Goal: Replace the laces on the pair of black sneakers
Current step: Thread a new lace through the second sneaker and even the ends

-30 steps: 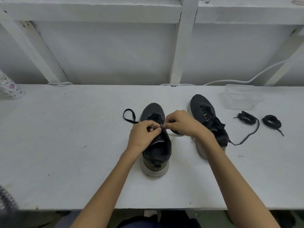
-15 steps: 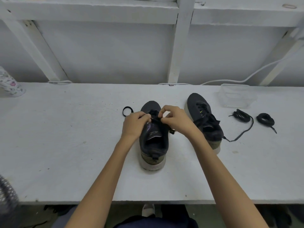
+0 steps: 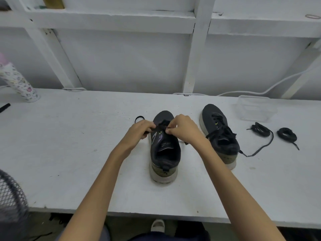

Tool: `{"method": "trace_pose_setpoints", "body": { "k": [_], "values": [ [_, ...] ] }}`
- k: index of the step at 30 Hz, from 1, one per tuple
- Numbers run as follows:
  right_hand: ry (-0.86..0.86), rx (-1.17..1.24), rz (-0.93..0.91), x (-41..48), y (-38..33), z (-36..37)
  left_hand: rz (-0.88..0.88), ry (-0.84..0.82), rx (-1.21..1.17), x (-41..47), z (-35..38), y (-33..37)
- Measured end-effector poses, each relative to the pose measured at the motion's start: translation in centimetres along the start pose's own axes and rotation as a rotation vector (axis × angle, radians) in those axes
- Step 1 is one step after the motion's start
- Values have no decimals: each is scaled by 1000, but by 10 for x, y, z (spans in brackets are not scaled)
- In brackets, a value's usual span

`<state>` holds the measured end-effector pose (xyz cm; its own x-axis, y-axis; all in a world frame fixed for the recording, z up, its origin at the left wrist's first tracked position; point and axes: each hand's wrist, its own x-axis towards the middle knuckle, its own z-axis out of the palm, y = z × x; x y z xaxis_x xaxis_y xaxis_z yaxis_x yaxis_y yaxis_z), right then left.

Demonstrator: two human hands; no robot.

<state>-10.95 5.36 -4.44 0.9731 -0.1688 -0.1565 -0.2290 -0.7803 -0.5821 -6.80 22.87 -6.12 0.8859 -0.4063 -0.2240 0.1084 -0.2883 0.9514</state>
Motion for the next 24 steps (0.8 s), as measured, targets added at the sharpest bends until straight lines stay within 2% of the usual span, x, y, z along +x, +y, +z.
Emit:
{"method": "trace_pose_setpoints", "body": {
  "k": [4, 8, 12, 18, 24],
  "values": [
    [-55, 46, 46, 4, -3, 5, 28, -7, 62, 0, -4, -16],
    [-93, 232, 93, 2, 6, 11, 59, 3, 83, 1, 0, -27],
    [-50, 411, 127, 0, 18, 25, 61, 10, 73, 2, 6, -25],
    [-18, 487, 132, -3, 22, 34, 92, 3, 57, 2, 8, -26],
    [-13, 604, 111, -6, 25, 35, 164, 73, 140, 2, 9, -29]
  ]
}}
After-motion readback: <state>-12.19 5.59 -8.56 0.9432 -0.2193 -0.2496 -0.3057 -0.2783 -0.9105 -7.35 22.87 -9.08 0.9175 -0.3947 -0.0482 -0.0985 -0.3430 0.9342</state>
